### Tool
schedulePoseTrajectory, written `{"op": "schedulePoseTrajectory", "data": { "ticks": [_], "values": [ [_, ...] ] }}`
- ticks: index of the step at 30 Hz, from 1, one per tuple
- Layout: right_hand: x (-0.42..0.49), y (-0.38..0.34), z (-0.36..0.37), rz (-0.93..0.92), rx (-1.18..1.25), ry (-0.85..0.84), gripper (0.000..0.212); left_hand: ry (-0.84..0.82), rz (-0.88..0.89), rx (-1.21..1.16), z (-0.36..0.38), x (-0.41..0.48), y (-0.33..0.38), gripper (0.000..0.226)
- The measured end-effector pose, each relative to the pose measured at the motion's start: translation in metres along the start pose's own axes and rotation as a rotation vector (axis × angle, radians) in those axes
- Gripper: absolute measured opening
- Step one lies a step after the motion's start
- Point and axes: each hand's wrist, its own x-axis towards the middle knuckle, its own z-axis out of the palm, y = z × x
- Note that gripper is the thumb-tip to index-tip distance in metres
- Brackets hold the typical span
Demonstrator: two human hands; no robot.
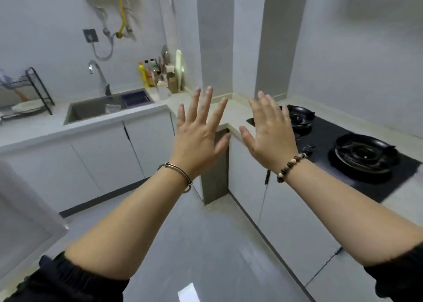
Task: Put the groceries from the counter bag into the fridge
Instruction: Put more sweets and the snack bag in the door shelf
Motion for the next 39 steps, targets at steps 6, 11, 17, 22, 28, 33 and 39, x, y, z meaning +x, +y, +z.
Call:
{"op": "schedulePoseTrajectory", "data": {
  "ticks": [6,11,17,22,28,33,39],
  "values": [
    [-0.04,0.13,-0.024,0.237,-0.178,-0.026,0.067,-0.084,0.159,-0.152,0.077,0.058,0.116,0.07],
    [-0.098,0.227,-0.033,0.469,-0.254,-0.095,0.07,-0.148,0.298,-0.271,0.134,0.081,0.216,0.07],
    [-0.168,0.298,-0.043,0.677,-0.285,-0.089,0.059,-0.299,0.447,-0.434,0.192,0.08,0.312,0.071],
    [-0.206,0.344,-0.04,0.825,-0.248,-0.04,0.06,-0.407,0.565,-0.613,0.233,0.087,0.373,0.071],
    [-0.256,0.392,-0.049,1.1,-0.3,0.102,0.045,-0.565,0.777,-0.807,0.282,0.09,0.447,0.069],
    [-0.284,0.418,-0.06,1.356,-0.319,-0.01,0.028,-0.66,0.88,-0.976,0.309,0.085,0.498,0.053],
    [-0.309,0.438,-0.047,1.35,-0.189,-0.428,0.033,-0.897,0.812,-0.999,0.326,0.077,0.537,0.039]
  ]
}}
